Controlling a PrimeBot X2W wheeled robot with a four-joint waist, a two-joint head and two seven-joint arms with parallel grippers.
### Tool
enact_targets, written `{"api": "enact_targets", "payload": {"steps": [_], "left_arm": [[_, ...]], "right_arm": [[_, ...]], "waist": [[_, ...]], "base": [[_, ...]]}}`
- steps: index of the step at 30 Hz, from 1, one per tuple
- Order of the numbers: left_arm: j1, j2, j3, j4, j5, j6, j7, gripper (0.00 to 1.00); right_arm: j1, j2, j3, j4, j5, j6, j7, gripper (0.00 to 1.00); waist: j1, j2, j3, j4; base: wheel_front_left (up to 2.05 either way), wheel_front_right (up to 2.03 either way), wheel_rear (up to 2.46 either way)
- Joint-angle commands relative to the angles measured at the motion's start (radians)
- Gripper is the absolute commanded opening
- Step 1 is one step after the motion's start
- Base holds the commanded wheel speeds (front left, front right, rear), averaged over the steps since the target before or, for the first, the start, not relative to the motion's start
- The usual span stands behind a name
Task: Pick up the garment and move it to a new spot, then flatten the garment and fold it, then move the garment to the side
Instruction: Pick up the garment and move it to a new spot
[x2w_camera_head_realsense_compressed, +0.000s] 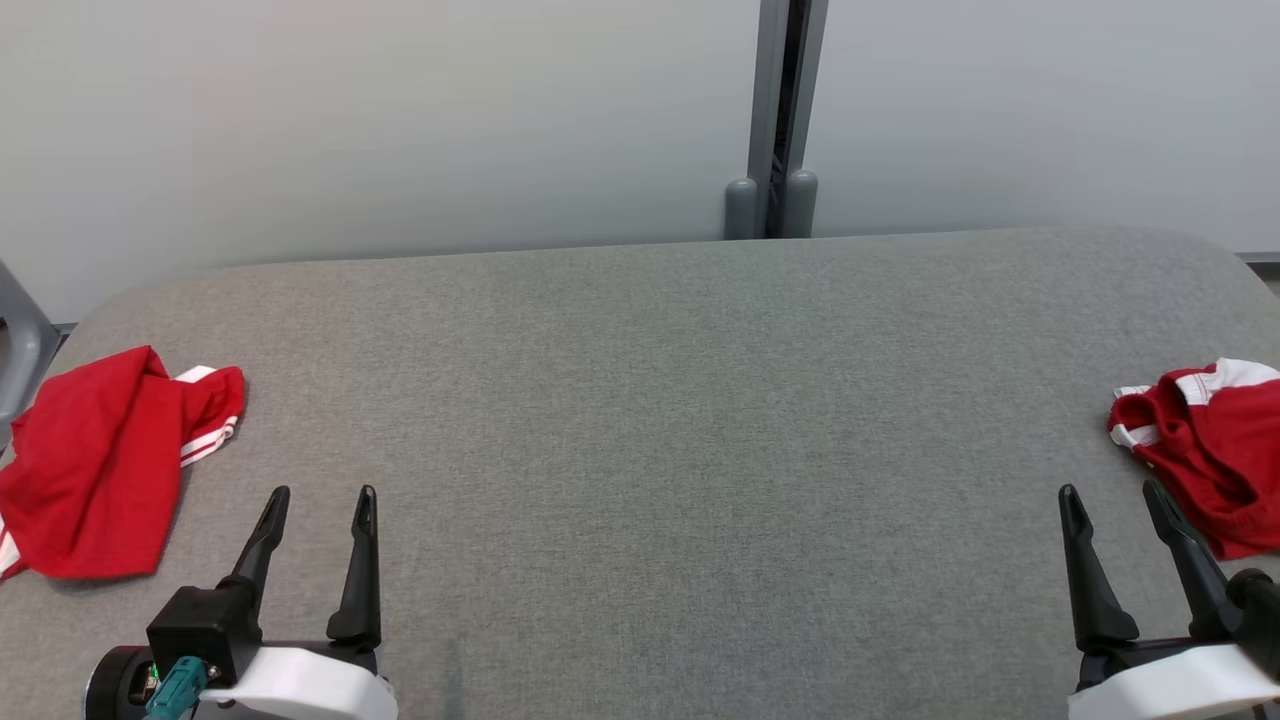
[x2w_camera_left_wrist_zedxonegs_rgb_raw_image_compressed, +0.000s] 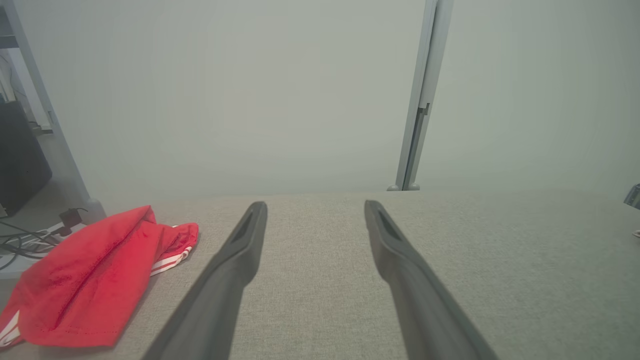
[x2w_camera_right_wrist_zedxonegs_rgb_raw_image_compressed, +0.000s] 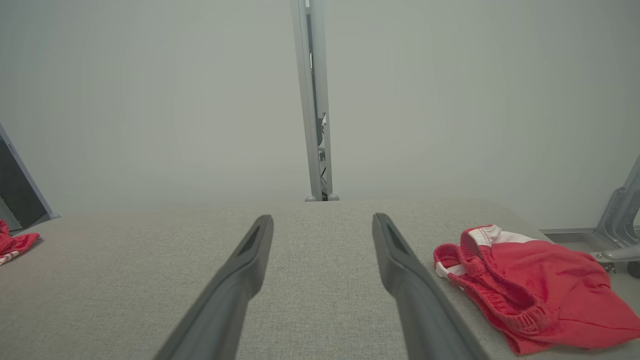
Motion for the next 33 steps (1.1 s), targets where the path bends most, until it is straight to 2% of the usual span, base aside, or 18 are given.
{"api": "enact_targets", "payload": {"steps": [1, 6, 13, 20, 27, 33], "left_arm": [[-0.015, 0.005, 0.001, -0.001, -0.009, 0.004, -0.004, 1.00], [-0.034, 0.005, 0.005, -0.001, -0.012, 0.003, -0.010, 1.00], [-0.080, 0.012, 0.018, 0.010, -0.021, -0.009, -0.027, 1.00], [-0.093, 0.010, 0.031, 0.027, -0.030, -0.002, -0.048, 1.00], [-0.095, 0.006, 0.039, 0.036, -0.040, -0.003, -0.065, 1.00], [-0.100, 0.007, 0.039, 0.041, -0.042, -0.003, -0.075, 1.00]], "right_arm": [[-0.002, -0.002, -0.002, 0.001, 0.004, 0.000, -0.006, 1.00], [-0.004, -0.002, 0.007, -0.017, 0.001, 0.000, -0.007, 1.00], [-0.019, -0.002, 0.036, -0.044, 0.005, 0.000, 0.007, 1.00], [-0.043, -0.002, 0.081, -0.051, 0.018, 0.000, 0.012, 1.00], [-0.047, -0.003, 0.093, -0.042, 0.023, 0.000, 0.015, 1.00], [-0.050, -0.003, 0.094, -0.041, 0.025, 0.000, 0.016, 1.00]], "waist": [[0.0000, -0.0001, -0.003, 0.011], [0.0000, -0.0001, -0.006, 0.075], [0.0000, -0.0001, -0.003, 0.221], [0.0000, -0.0001, 0.008, 0.353], [0.0000, -0.0001, 0.019, 0.436], [0.0000, -0.0001, 0.024, 0.460]], "base": [[0.00, 0.00, 0.00], [0.00, 0.00, 0.00], [0.00, 0.00, 0.00], [0.00, 0.00, 0.00], [0.00, 0.00, 0.00], [0.00, 0.00, 0.00]]}}
